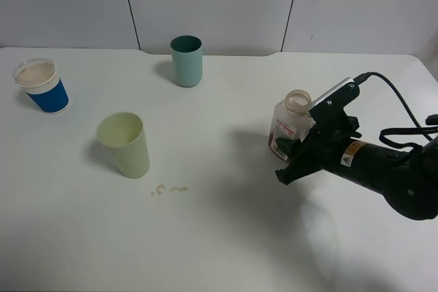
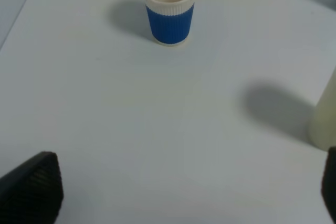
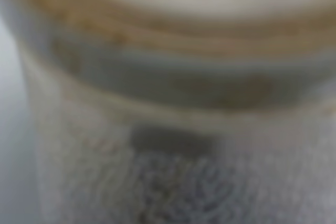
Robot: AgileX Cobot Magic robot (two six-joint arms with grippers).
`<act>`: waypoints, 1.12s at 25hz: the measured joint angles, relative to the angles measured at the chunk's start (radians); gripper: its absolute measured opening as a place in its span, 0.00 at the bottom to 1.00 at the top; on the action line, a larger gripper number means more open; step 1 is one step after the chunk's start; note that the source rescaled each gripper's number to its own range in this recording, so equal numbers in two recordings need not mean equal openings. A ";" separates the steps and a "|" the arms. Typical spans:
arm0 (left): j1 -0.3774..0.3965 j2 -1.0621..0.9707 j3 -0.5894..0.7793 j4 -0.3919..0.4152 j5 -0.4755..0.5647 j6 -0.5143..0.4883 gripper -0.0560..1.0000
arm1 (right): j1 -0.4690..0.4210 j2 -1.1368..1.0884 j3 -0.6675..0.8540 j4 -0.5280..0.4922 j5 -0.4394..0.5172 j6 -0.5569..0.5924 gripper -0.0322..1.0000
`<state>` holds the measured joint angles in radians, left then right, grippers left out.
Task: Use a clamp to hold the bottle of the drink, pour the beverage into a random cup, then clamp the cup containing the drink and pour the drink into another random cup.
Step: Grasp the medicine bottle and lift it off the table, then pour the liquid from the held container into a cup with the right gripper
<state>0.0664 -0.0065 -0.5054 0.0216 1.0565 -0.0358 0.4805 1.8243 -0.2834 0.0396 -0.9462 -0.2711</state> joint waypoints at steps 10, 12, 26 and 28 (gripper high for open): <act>0.000 0.000 0.000 0.000 0.000 0.001 1.00 | 0.000 0.000 0.000 0.045 -0.068 0.003 0.05; 0.000 0.000 0.000 0.000 0.000 0.001 1.00 | 0.000 0.000 0.000 0.048 -0.079 0.015 0.05; 0.000 0.000 0.000 0.000 0.000 0.001 1.00 | 0.000 -0.107 0.001 0.163 -0.015 0.102 0.05; 0.000 0.000 0.000 0.000 0.000 0.001 1.00 | 0.000 -0.126 0.001 0.173 0.025 0.108 0.05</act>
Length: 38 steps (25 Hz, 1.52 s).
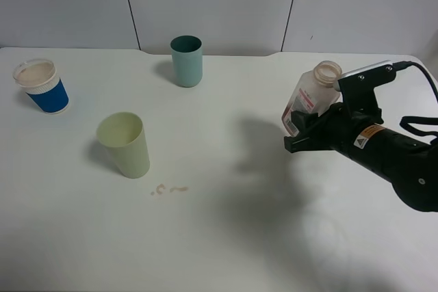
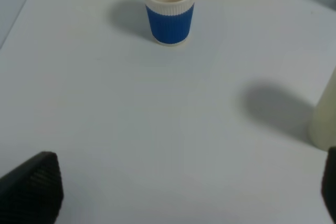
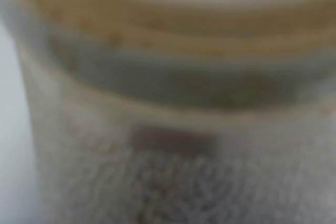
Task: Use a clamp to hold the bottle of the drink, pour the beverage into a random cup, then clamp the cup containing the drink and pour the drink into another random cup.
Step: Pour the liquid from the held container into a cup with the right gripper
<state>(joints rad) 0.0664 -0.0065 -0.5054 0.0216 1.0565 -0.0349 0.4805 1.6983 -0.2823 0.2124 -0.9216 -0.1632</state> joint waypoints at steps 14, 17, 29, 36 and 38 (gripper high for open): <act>0.000 0.000 0.000 0.000 0.000 0.000 1.00 | 0.039 -0.080 -0.246 0.069 0.431 0.001 0.05; 0.000 0.000 0.000 0.000 0.000 0.000 1.00 | 0.047 -0.080 -0.327 0.070 0.549 0.001 0.05; 0.000 0.000 0.000 0.000 0.000 0.001 1.00 | 0.093 -0.080 -0.572 0.070 0.922 0.001 0.05; 0.000 0.000 0.000 0.000 0.000 0.001 1.00 | 0.093 -0.080 -0.625 0.070 1.083 0.001 0.05; 0.000 0.000 0.000 0.000 0.000 0.001 1.00 | 0.093 -0.080 -0.659 0.069 1.165 0.001 0.05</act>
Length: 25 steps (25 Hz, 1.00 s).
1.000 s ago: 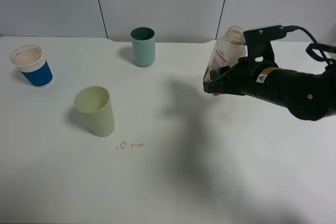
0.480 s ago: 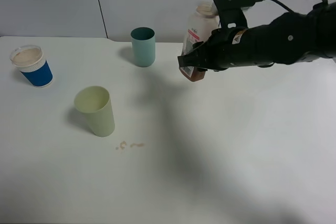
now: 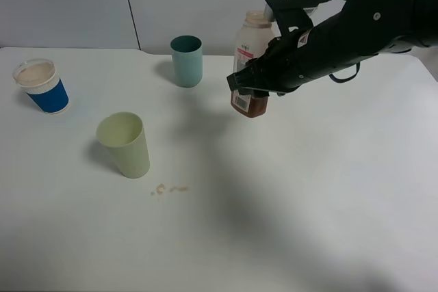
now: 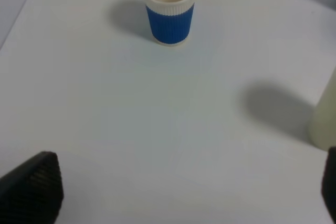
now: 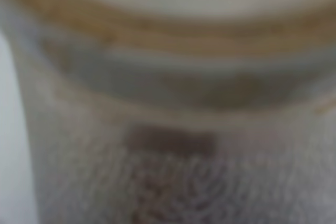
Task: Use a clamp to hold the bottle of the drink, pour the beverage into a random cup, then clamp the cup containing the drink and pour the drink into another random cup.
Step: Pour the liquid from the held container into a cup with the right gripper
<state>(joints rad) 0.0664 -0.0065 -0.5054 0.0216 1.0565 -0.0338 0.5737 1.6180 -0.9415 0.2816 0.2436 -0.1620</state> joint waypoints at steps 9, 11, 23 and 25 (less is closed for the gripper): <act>0.000 0.000 0.000 0.000 0.000 0.000 1.00 | 0.000 0.001 -0.161 -0.008 0.224 0.000 0.05; 0.000 0.000 0.000 0.000 0.000 0.000 1.00 | 0.000 0.001 -0.194 -0.016 0.258 0.000 0.05; 0.000 0.000 0.000 0.000 0.000 0.000 1.00 | 0.000 0.001 -0.288 -0.136 0.379 0.026 0.04; 0.000 0.000 0.000 0.000 0.000 0.000 1.00 | 0.000 0.001 -0.288 -0.179 0.411 0.026 0.04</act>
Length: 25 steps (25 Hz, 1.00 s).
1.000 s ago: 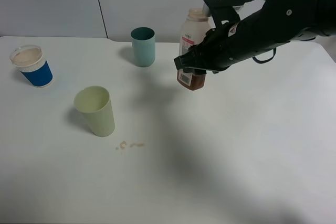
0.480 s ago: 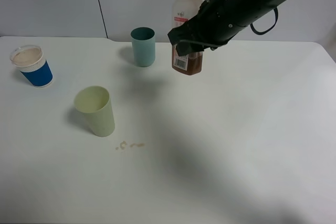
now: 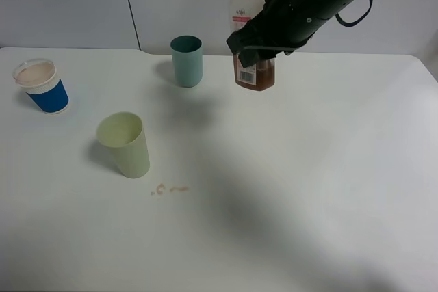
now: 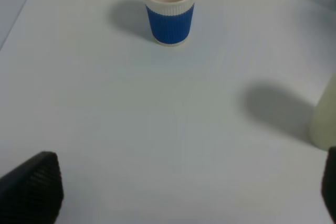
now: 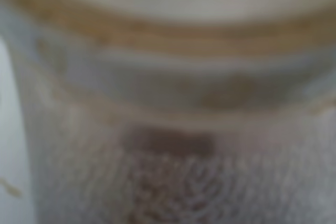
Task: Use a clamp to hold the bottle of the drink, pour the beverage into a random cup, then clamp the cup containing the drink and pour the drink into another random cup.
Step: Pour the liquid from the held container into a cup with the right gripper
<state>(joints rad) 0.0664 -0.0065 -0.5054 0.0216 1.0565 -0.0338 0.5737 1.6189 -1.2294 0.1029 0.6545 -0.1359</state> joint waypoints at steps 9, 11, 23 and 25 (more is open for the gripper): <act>0.000 0.000 0.000 0.000 0.000 0.001 1.00 | 0.000 0.001 0.000 -0.119 0.094 -0.051 0.04; 0.000 0.000 0.000 0.000 0.000 0.001 1.00 | 0.000 0.012 -0.003 -0.122 0.095 -0.073 0.04; 0.000 0.000 0.000 0.000 0.000 0.001 1.00 | 0.111 0.204 -0.234 -0.225 0.123 -0.091 0.04; 0.000 0.000 0.000 0.000 0.000 0.001 1.00 | 0.129 0.234 -0.274 -0.234 0.139 -0.106 0.04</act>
<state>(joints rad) 0.0664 -0.0065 -0.5054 0.0216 1.0565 -0.0328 0.7029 1.8527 -1.5038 -0.1311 0.7933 -0.2415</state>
